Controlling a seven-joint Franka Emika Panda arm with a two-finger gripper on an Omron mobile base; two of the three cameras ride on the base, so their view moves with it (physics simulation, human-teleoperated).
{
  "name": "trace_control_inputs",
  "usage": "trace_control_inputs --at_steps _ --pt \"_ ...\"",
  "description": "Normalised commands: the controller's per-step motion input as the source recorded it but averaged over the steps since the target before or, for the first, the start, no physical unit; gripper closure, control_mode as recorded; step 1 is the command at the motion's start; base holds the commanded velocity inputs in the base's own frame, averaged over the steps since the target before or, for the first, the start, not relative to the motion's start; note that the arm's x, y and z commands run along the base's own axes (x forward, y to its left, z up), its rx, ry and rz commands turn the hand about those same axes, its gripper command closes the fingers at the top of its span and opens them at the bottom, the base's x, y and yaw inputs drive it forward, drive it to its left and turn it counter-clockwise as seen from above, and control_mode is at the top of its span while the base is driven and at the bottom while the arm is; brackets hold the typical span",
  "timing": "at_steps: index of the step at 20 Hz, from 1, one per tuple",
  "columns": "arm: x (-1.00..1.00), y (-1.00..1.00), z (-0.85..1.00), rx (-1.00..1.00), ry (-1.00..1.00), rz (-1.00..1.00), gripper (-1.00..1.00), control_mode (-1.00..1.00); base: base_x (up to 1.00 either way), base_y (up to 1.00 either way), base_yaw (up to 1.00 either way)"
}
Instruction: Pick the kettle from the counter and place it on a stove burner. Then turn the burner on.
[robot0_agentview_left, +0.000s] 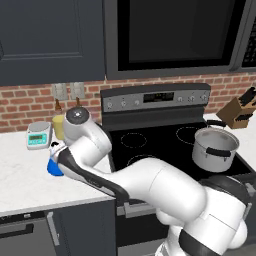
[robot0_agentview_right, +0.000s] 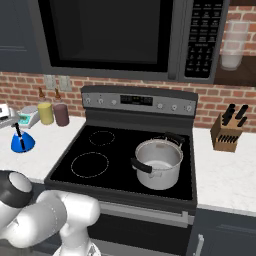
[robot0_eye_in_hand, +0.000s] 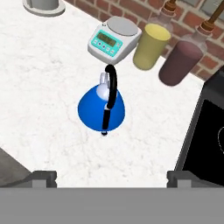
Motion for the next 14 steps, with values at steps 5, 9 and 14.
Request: trace_control_inputs --at_steps 5,9,14 --pt "0.16 0.12 -0.04 0.0 0.11 0.0 -1.0 -1.0 0.0 0.0 0.0" --pt "0.08 0.09 -0.13 0.0 0.15 0.0 -1.0 -1.0 0.0 0.0 0.0" --pt "0.27 0.1 -0.29 -0.05 0.07 0.0 -1.0 -1.0 0.0 0.0 0.0"
